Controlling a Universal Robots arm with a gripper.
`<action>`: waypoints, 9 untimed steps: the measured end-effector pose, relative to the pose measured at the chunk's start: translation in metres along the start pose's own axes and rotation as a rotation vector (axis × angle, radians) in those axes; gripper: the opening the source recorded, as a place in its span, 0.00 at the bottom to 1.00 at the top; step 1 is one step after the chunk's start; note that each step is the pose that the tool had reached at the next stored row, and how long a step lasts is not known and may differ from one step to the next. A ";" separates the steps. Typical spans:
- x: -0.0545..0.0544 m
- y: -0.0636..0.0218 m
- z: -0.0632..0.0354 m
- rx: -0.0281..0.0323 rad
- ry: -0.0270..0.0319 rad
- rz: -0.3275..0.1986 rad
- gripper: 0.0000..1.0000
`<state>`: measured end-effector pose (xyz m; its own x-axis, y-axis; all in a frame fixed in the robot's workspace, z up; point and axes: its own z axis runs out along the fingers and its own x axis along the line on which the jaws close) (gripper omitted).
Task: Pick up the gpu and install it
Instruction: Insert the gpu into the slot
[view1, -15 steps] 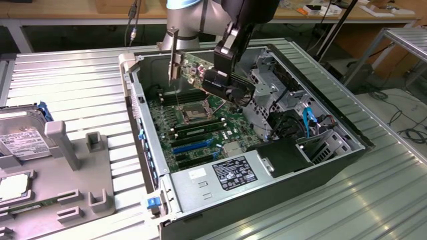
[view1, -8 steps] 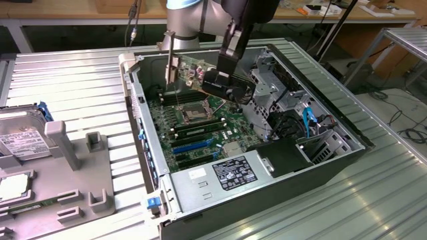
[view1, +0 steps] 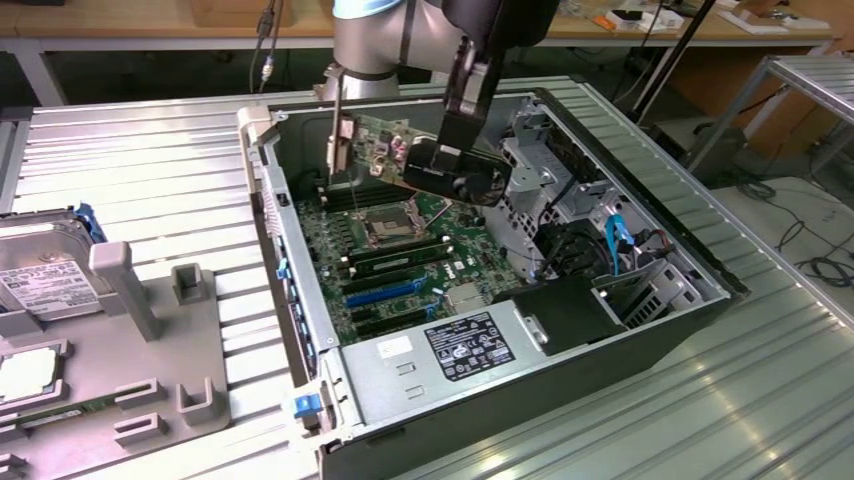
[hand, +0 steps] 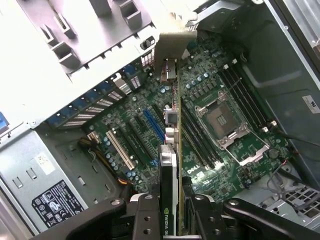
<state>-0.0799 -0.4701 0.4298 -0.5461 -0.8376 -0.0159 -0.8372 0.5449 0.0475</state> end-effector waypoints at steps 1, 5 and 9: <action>0.000 0.0000 0.0000 -0.0001 0.0004 -0.008 0.27; 0.000 0.0000 0.0000 -0.0011 0.0032 -0.067 0.27; 0.000 0.0000 0.0000 -0.0017 0.0053 -0.110 0.27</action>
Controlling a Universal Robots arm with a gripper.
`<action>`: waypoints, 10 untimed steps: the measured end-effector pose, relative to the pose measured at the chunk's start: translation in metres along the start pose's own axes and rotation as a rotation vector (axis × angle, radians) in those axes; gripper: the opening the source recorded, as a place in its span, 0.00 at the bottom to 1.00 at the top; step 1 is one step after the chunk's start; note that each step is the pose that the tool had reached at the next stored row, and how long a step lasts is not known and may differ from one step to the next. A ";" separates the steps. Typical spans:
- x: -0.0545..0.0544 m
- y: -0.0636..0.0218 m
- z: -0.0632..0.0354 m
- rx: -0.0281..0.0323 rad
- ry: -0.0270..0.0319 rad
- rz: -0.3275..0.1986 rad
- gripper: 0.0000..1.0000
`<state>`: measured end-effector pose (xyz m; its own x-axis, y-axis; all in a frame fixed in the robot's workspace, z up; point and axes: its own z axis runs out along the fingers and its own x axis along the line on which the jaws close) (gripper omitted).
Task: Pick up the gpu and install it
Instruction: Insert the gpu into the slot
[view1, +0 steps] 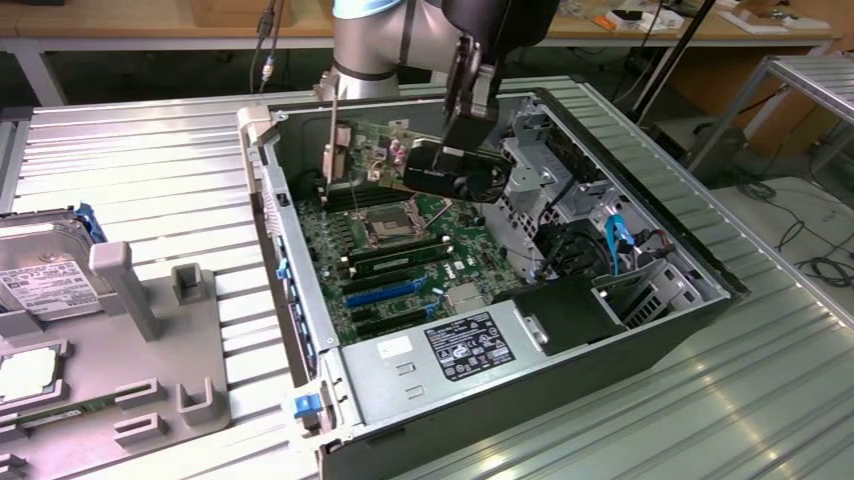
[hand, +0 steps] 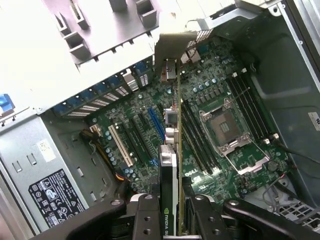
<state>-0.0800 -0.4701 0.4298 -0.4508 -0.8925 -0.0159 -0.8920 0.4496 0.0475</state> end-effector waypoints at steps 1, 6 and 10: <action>0.000 0.0000 0.0000 -0.0002 0.0006 -0.013 0.27; 0.000 0.0000 0.0000 -0.0010 0.0029 -0.060 0.27; 0.000 0.0000 0.0000 -0.0018 0.0055 -0.116 0.27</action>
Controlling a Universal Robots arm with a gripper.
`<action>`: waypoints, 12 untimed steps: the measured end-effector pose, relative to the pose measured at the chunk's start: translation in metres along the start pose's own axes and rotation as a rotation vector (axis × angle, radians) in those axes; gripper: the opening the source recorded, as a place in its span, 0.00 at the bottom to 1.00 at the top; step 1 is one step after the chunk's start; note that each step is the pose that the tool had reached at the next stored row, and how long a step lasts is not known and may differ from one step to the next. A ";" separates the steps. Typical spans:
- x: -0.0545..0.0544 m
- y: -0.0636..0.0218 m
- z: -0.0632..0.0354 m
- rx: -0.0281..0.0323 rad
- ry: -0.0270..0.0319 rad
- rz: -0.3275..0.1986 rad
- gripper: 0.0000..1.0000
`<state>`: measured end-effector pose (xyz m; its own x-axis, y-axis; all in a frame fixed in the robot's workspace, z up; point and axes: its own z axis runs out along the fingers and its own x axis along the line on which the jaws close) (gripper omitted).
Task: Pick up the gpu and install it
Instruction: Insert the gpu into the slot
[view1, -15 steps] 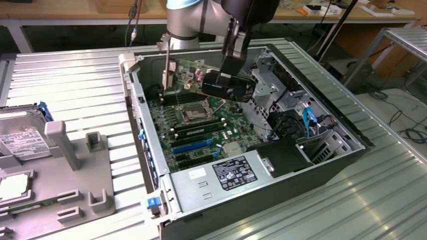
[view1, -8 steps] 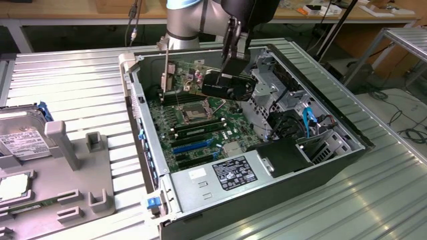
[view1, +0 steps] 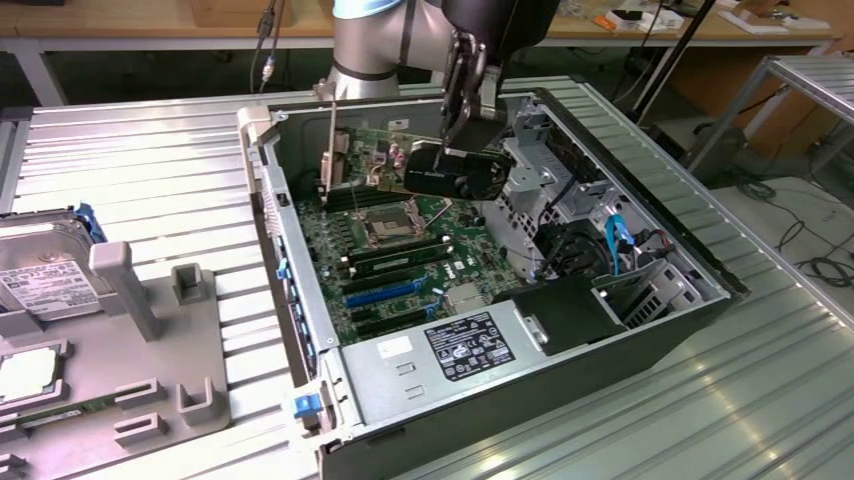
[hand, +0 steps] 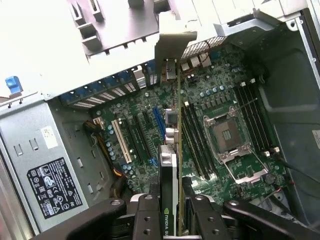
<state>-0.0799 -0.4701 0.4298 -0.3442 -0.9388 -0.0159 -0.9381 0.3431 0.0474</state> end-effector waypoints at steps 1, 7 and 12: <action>0.000 0.0000 0.0000 -0.0001 0.0004 -0.008 0.27; 0.000 0.0000 0.0000 -0.0016 0.0048 -0.101 0.27; 0.000 0.0000 0.0000 -0.0028 0.0084 -0.176 0.27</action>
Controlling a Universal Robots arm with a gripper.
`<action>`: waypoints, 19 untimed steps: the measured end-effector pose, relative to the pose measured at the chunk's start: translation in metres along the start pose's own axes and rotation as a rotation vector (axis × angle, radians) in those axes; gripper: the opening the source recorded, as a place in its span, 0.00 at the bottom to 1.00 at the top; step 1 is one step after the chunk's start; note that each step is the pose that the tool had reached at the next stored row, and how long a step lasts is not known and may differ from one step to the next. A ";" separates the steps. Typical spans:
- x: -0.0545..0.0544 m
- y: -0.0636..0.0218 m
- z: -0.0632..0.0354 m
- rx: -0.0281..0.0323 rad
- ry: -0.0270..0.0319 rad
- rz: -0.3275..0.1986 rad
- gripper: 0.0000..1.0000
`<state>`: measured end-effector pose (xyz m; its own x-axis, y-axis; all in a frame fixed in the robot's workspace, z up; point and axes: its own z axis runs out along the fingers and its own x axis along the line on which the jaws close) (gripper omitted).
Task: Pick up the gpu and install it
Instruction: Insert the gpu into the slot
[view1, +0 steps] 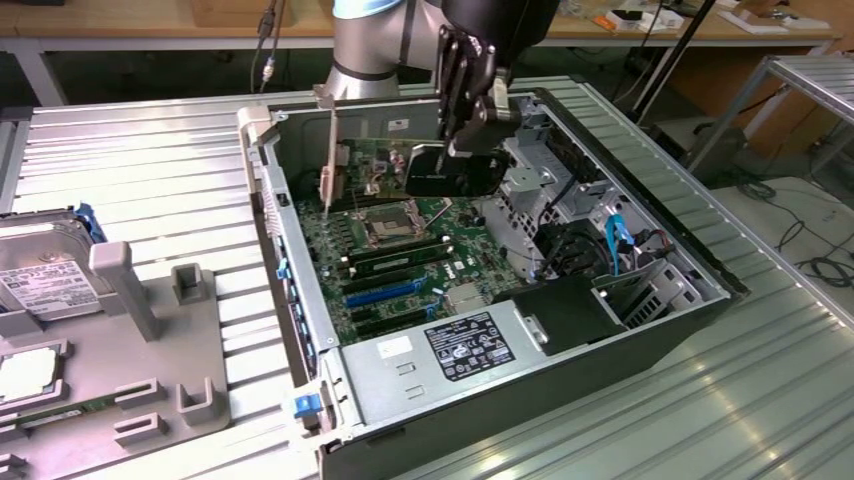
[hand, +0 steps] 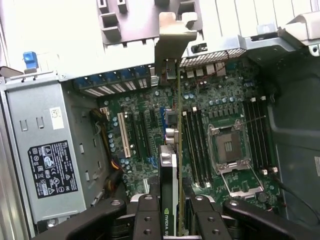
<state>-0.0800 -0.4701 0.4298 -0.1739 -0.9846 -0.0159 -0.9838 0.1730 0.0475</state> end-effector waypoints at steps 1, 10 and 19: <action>0.000 0.0000 0.0000 -0.0003 0.0008 -0.016 0.27; 0.000 0.0000 0.0000 -0.0016 0.0046 -0.098 0.27; 0.000 0.0001 0.0003 -0.0031 0.0035 -0.167 0.27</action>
<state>-0.0800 -0.4701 0.4295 -0.0073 -0.9998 -0.0203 -0.9988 0.0063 0.0476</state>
